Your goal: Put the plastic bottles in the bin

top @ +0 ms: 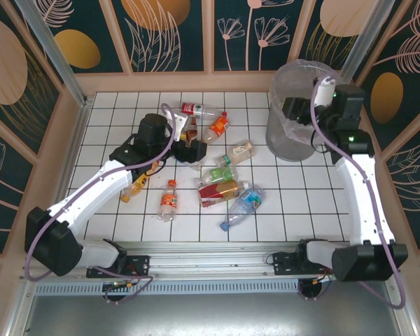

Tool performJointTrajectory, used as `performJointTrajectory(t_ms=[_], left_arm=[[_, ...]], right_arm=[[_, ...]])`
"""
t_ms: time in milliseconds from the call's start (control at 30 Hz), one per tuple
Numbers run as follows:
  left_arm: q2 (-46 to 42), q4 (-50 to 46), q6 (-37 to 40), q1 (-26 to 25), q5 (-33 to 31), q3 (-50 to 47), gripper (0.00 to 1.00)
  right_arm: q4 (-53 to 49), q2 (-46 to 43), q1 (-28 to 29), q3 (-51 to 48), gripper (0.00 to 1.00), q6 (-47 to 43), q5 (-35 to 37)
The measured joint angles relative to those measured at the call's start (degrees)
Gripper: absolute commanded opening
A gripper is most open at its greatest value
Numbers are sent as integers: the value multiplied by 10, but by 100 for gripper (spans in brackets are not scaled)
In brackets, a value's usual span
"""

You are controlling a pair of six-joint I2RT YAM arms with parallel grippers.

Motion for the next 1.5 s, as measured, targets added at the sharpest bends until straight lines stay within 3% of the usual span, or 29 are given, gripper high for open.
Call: performJointTrajectory(t_ms=[300,500,733,1000,1500], left_arm=[[54,-117,-77,0,-128,-4,92],[51,-177,-113,0,-156,-72,88],[-1,-236,-152,0,-138,-174,89],[-60,-229,-178,0,-72,-252,88],[-41,-192,-181,0,-30,-261,84]], right_arm=[[32,-102,149,-135,68,41,-45],[33,-115,227,-226,69,54,-34],[48,-106,240,-242,69,58,-28],[79,-70,257,-242,69,58,-28],[85,-66,261,-247,69,68,-24]])
